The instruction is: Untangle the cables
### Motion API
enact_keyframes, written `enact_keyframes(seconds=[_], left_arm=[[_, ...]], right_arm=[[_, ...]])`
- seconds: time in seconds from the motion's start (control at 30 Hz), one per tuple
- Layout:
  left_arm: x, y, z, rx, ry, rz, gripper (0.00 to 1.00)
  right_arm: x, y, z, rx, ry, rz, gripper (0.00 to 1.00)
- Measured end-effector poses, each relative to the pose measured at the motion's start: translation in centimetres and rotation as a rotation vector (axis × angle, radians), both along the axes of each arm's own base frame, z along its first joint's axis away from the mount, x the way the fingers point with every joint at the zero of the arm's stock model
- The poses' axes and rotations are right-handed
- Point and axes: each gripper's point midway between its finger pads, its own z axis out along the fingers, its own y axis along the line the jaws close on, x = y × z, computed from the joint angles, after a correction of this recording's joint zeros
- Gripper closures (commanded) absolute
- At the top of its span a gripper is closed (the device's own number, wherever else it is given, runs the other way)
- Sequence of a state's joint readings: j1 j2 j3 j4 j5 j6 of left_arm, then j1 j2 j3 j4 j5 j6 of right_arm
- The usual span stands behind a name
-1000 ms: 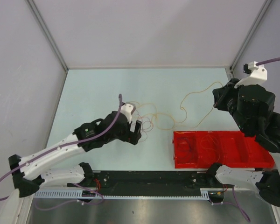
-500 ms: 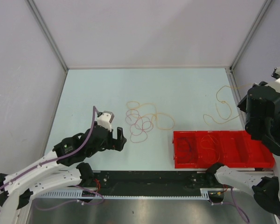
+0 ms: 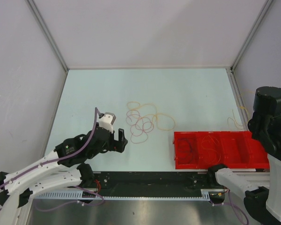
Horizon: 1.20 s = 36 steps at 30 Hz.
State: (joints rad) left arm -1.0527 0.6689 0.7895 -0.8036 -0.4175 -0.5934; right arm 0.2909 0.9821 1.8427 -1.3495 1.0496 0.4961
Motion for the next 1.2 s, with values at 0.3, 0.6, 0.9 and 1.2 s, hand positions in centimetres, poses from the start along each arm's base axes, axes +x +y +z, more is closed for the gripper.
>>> enact_keyframes(seconds=[0.3, 0.6, 0.9, 1.2], left_arm=[[-1.1, -0.7, 0.1, -0.009, -0.008, -0.046, 0.04], [-1.7, -1.0, -0.4, 0.018, 0.000, -0.068, 0.04], [-1.8, -1.0, -0.5, 0.029, -0.002, -0.065, 0.04], [-1.7, -1.0, -0.6, 0.036, -0.003, -0.061, 0.04]], right_arm=[[-1.9, -2.3, -3.1, 0.016, 0.039, -0.169, 1.00], [-2.5, -3.0, -8.5, 0.061, 0.113, -0.267, 1.00], [-3.4, -2.8, -11.1, 0.104, 0.100, -0.283, 1.00], [-3.6, -2.8, -13.0, 0.189, 0.077, -0.336, 1.00]])
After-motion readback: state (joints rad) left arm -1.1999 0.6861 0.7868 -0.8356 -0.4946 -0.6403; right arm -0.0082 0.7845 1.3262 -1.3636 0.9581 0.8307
